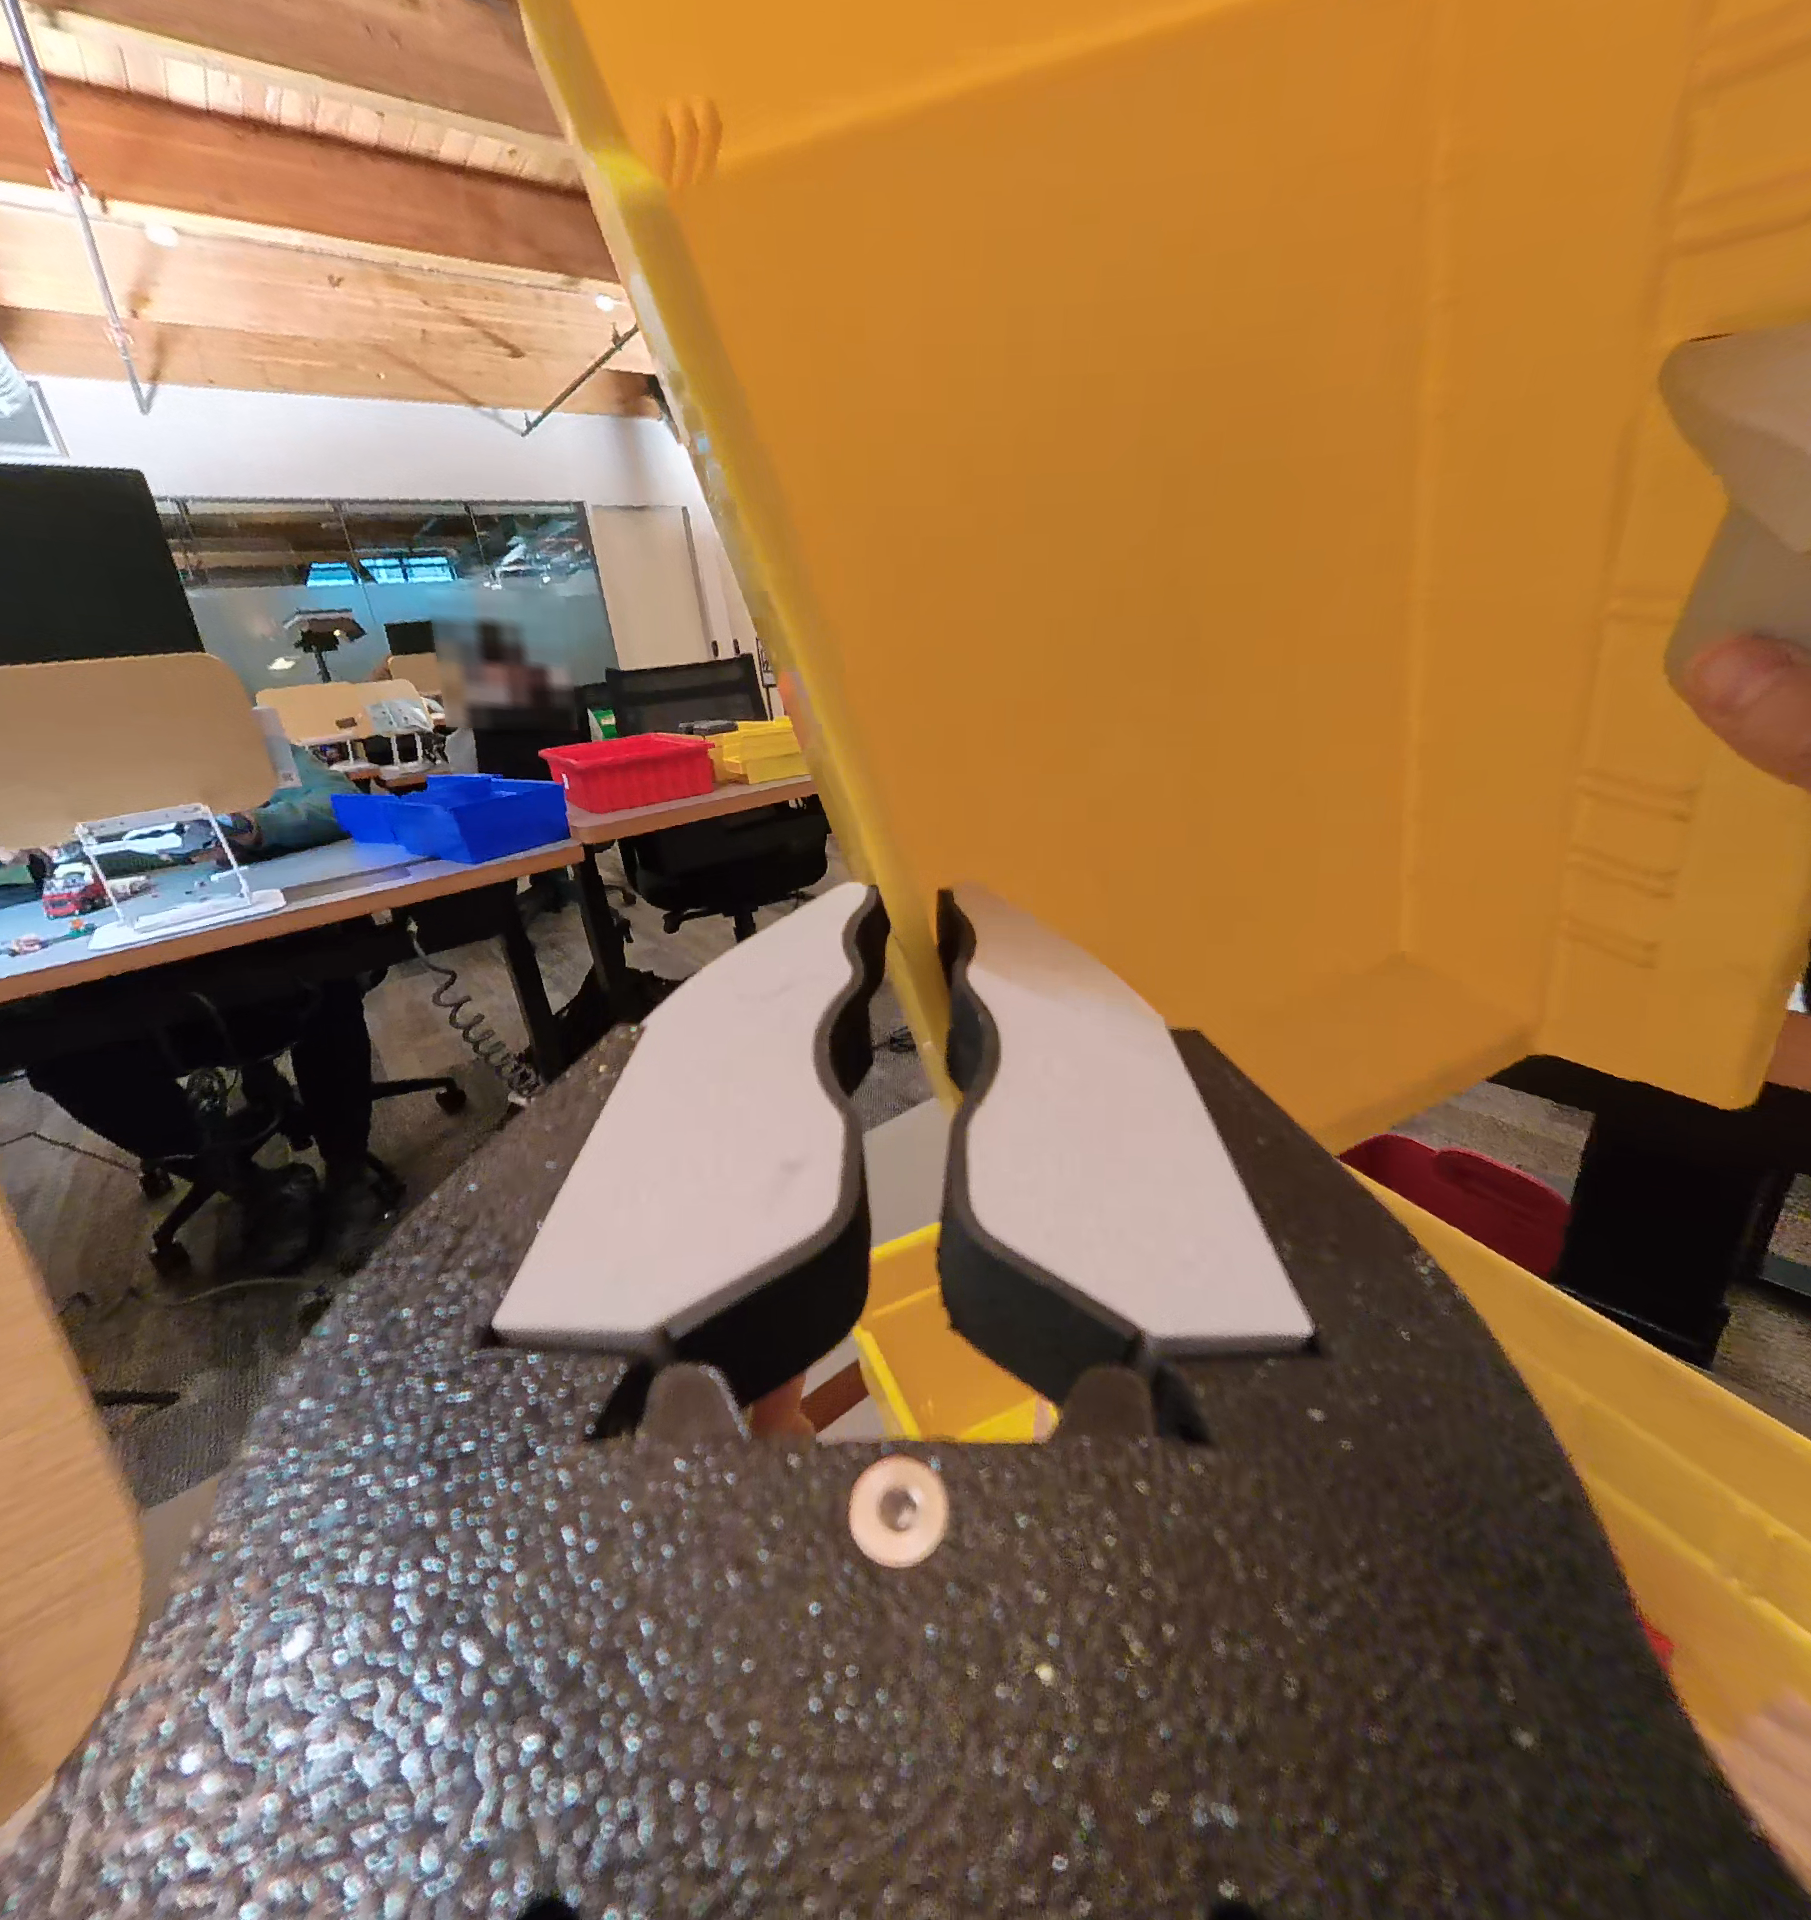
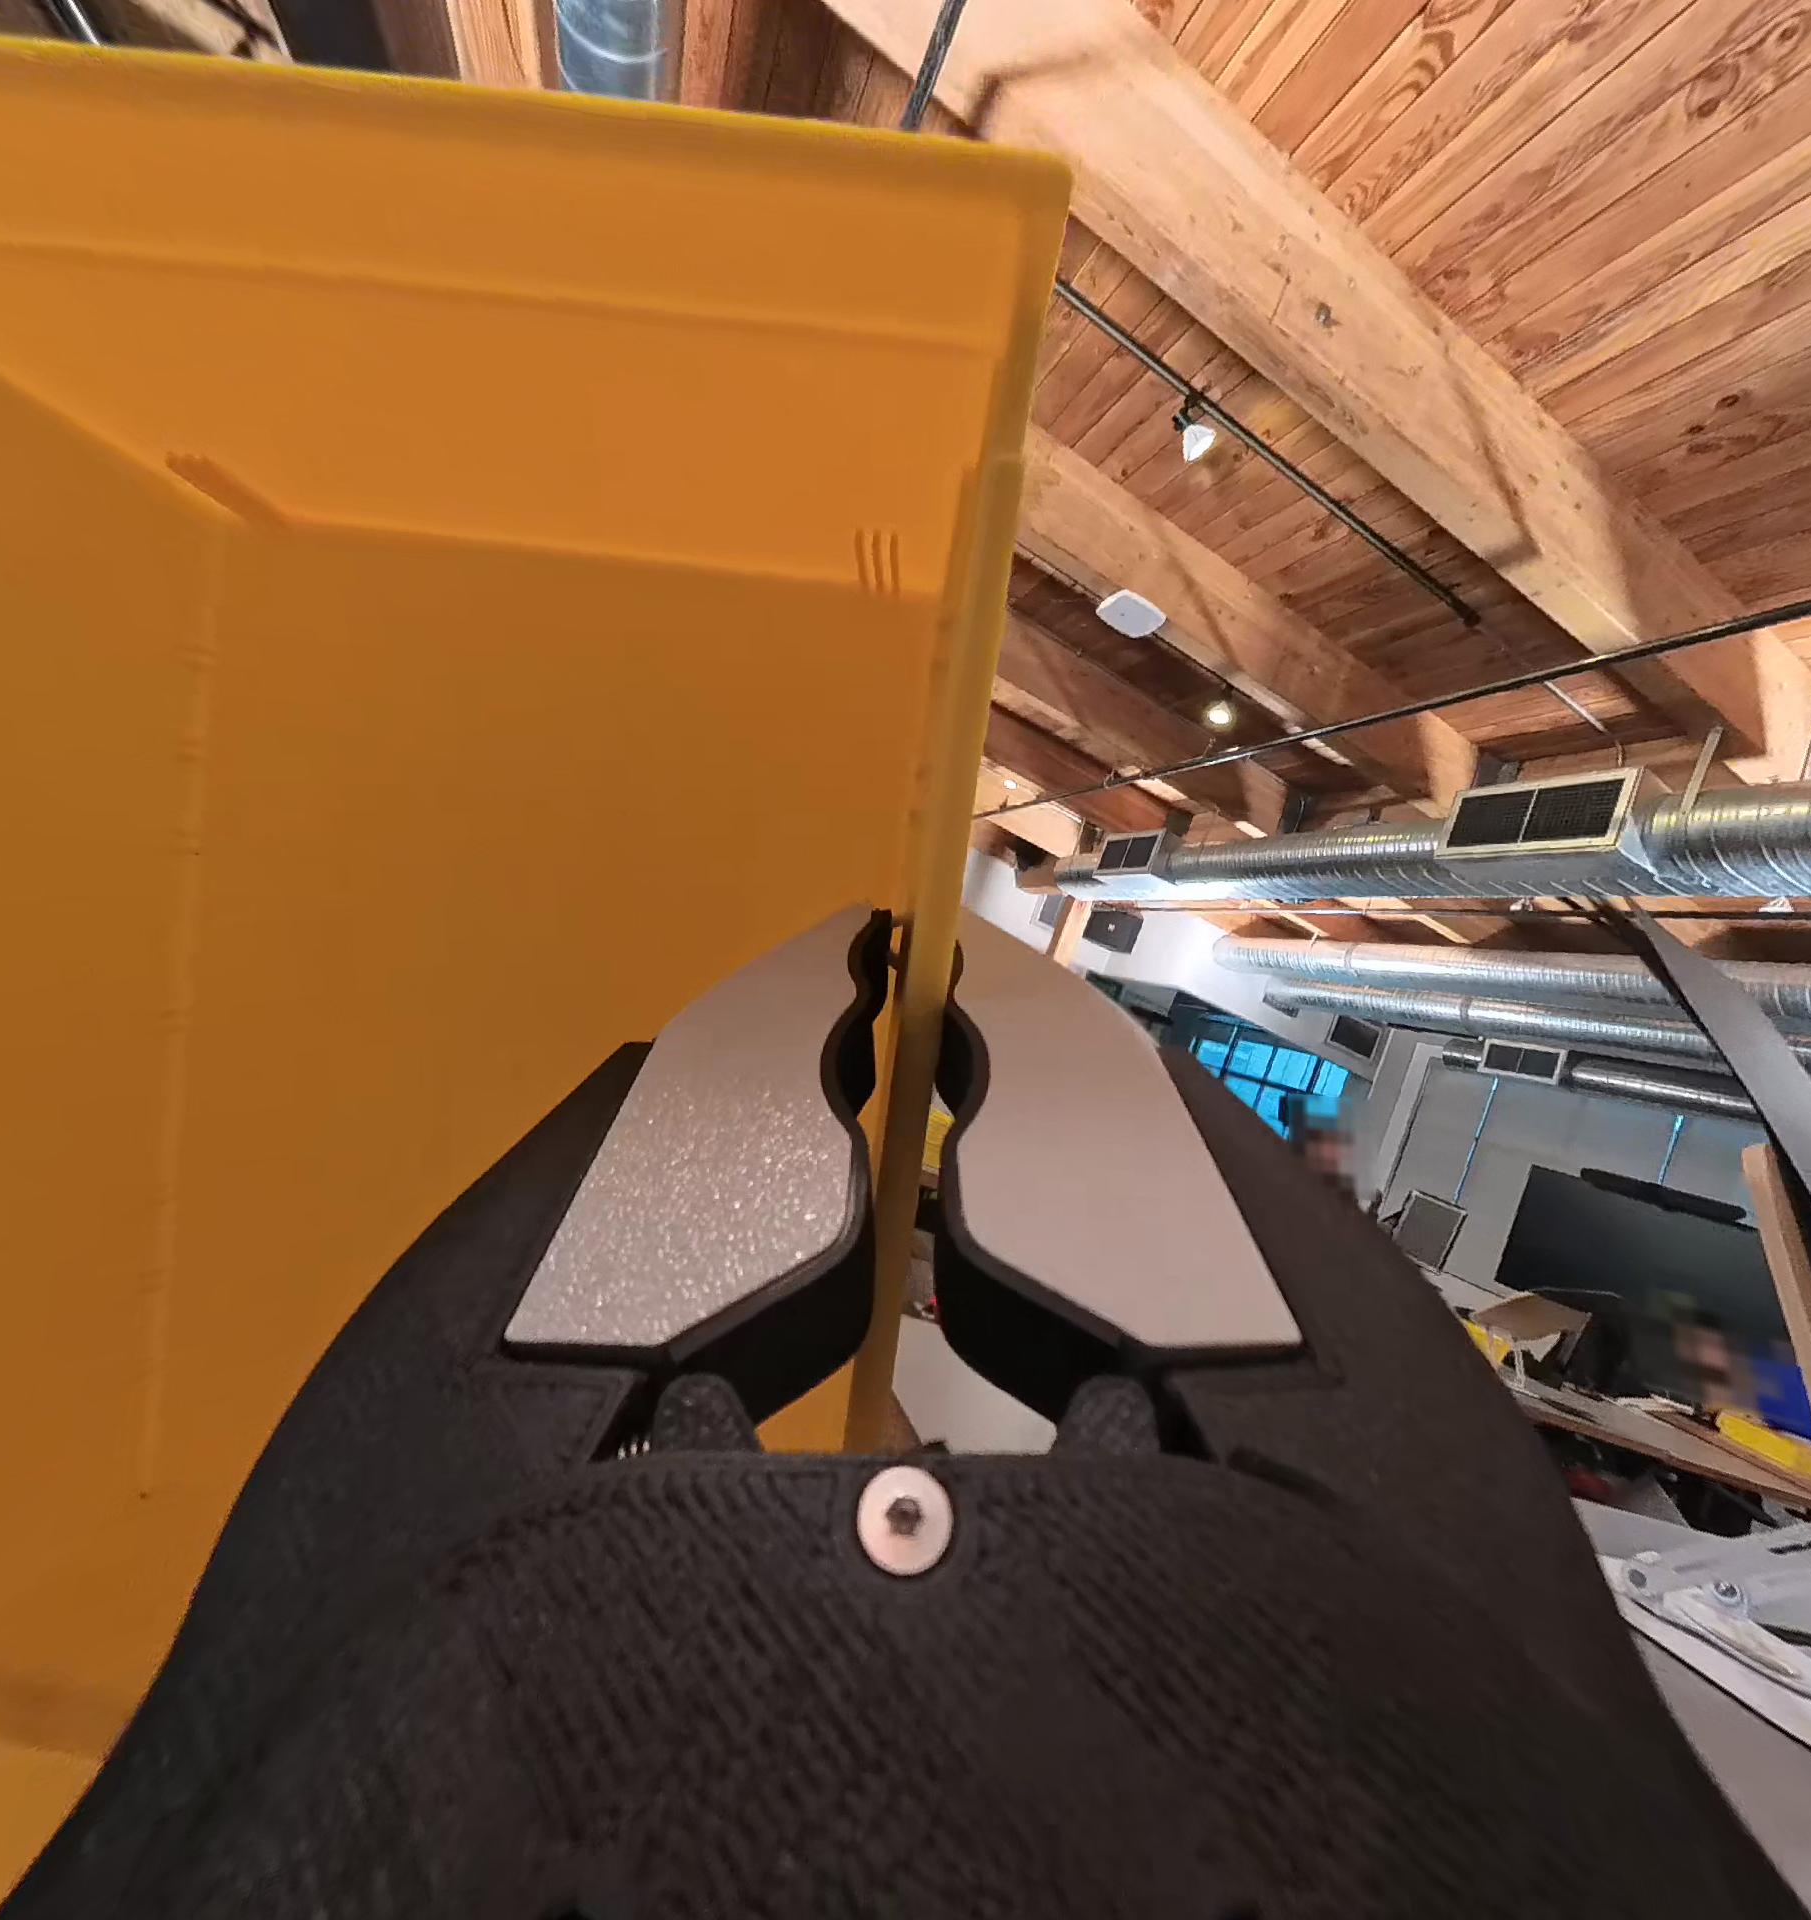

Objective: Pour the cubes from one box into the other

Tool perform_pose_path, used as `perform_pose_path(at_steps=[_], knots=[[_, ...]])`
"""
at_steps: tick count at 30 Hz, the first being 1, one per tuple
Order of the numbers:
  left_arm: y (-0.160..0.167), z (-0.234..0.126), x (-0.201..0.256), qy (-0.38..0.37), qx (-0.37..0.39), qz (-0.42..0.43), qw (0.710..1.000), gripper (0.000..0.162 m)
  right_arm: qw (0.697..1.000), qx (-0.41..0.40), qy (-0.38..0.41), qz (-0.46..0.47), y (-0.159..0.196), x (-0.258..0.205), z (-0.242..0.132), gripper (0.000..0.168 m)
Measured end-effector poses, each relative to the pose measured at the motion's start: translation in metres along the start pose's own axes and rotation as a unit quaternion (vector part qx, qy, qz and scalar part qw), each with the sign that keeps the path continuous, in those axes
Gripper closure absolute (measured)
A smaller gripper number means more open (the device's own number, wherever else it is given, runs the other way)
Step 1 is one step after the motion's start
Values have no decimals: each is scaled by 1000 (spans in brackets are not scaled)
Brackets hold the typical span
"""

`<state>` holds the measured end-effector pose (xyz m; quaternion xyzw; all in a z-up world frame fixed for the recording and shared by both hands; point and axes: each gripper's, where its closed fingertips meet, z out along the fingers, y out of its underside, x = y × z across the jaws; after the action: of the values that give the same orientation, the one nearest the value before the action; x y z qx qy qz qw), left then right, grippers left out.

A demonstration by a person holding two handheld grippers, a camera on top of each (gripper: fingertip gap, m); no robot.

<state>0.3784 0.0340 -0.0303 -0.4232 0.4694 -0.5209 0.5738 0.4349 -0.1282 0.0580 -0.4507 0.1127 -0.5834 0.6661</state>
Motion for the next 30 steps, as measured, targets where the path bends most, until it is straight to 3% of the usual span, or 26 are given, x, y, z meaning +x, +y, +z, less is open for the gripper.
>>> perform_pose_path(at_steps=[6,13,21,30], knots=[[-20,-21,-17,-28,-12,-14,999,156,999,-27,15,7,-27,-12,-12,162],[-48,-68,-50,-65,-16,-24,997,160,994,-58,31,84,-51,-49,-44,160],[-49,-134,-98,-96,-57,-87,990,160,988,-88,21,122,-76,-117,-73,159],[-26,-228,-188,-153,-162,-100,970,159,981,-50,-107,154,-149,-207,-85,150]])
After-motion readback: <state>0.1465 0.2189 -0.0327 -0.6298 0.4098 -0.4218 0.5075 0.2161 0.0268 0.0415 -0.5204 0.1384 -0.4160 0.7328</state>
